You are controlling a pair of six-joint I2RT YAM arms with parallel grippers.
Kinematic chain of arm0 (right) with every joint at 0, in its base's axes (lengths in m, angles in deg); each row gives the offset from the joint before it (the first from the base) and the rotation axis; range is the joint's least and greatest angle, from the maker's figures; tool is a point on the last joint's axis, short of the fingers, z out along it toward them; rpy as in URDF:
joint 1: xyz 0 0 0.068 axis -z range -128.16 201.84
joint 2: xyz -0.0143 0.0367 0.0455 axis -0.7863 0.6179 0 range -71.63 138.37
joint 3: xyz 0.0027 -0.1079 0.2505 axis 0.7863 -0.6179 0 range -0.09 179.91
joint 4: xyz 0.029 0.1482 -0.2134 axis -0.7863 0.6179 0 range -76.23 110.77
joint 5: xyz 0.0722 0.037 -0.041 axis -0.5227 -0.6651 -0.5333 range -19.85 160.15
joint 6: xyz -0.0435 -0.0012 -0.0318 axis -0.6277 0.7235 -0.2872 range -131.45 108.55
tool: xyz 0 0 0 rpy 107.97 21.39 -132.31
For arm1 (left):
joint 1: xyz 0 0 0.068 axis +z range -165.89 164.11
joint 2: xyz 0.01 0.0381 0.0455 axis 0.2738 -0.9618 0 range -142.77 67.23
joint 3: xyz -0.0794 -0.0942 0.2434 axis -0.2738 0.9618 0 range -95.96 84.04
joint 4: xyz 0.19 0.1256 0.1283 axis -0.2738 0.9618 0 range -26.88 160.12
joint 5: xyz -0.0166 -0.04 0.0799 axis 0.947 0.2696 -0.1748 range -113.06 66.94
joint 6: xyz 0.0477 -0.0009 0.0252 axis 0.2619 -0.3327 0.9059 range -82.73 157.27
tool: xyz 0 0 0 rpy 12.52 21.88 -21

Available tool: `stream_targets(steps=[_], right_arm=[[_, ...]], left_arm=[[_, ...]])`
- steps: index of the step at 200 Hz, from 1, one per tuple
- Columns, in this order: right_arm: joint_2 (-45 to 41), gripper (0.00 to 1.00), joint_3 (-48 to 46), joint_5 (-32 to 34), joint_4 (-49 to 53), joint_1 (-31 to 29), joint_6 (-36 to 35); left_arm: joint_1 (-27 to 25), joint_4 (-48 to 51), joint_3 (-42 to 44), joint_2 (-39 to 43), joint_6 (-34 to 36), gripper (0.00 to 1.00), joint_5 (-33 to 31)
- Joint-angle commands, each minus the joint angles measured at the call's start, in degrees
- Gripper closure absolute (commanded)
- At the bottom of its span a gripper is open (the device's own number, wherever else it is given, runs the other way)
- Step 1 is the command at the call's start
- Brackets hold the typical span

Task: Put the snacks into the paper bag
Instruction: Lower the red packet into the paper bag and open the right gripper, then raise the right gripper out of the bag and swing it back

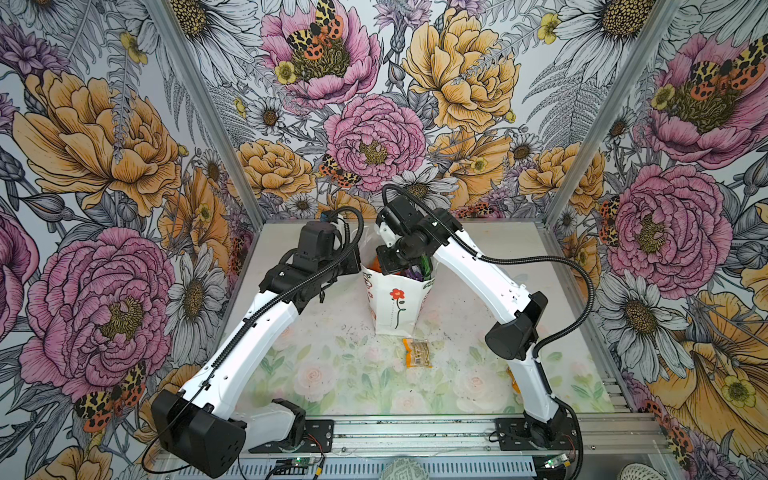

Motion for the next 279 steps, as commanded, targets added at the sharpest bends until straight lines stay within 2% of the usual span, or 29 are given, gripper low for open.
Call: stream_targets(steps=[1, 38, 103, 139, 191, 215, 235, 257, 279], right_arm=[[0.2, 0.91, -0.1, 0.3, -1.3, -0.4, -0.9], [-1.8, 0.72, -0.1, 2.5, -1.4, -0.3, -1.3], [-8.3, 0.57, -0.1, 9.3, -1.4, 0.9, -1.4], [-12.6, 0.52, -0.8, 13.2, -2.3, 1.5, -1.1], [-21.5, 0.49, -7.0, 16.0, -5.4, 3.1, -0.7], [-28.9, 0.47, -13.5, 19.0, -7.4, 4.7, -0.6], [-36.8, 0.44, -22.8, 20.6, -10.4, 7.8, 0.6], [-46.2, 0.42, -35.9, 20.3, -14.7, 13.3, 2.8], [-54.1, 0.39, -48.7, 17.3, -17.9, 20.7, 6.0]], left_arm=[[0.9, -3.8, -2.1, 1.0, -0.3, 1.00, 0.3], [1.2, -3.8, -2.1, 1.0, -0.4, 1.00, 0.4], [1.3, -3.8, -2.1, 0.9, -0.3, 1.00, 0.6], [1.3, -3.8, -2.2, 0.9, -0.3, 1.00, 0.6], [1.3, -3.8, -2.1, 0.8, -0.3, 1.00, 0.5], [1.3, -3.8, -2.1, 0.8, -0.3, 1.00, 0.4], [1.3, -3.8, -2.1, 0.7, -0.3, 1.00, 0.5], [1.3, -3.8, -2.1, 0.6, -0.3, 1.00, 0.5], [1.3, -3.7, -2.1, 0.5, -0.2, 1.00, 0.4]])
